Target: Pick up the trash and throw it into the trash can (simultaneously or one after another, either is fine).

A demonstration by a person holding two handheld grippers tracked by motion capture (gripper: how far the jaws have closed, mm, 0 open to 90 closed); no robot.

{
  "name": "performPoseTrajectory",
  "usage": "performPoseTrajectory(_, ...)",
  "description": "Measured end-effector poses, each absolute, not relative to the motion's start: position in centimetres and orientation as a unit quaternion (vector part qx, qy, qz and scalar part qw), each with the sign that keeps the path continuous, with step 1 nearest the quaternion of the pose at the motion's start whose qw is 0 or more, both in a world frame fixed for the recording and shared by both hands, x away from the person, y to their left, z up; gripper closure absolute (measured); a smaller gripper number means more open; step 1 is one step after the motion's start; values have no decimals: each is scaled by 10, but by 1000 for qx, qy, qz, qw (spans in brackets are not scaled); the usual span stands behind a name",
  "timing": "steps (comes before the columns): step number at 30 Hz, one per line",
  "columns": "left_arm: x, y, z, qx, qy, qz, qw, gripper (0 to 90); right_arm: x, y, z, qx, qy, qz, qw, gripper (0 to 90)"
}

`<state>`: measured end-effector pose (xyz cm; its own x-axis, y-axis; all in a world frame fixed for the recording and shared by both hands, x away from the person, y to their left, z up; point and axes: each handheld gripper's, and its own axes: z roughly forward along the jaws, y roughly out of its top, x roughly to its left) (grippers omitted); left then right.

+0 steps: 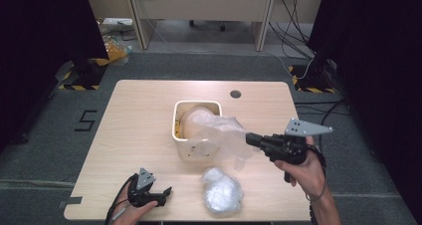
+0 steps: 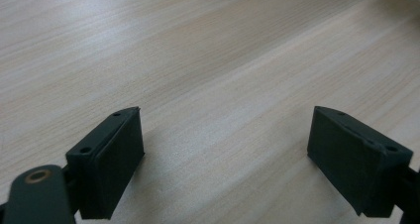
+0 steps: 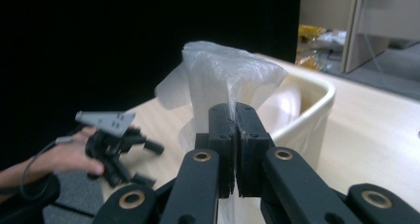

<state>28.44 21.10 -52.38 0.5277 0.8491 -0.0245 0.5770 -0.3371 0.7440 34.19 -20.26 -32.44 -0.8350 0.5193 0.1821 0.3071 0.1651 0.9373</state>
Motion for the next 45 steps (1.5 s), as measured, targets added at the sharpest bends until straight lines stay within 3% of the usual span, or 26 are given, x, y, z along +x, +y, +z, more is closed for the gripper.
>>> performPoseTrajectory(11,284,211,-524,796,448,188,362,132,388,-182,-289,283,757,578,113,878)
performPoseTrajectory(21,284,211,-524,796,448,188,361,132,422,-147,-283,289,766,565,105,878)
performPoseTrajectory(30,284,211,-524,796,448,188,361,132,443,-110,-298,288,777,554,80,878)
performPoseTrajectory(45,284,211,-524,797,448,187,360,132,469,-76,-370,314,835,450,42,878)
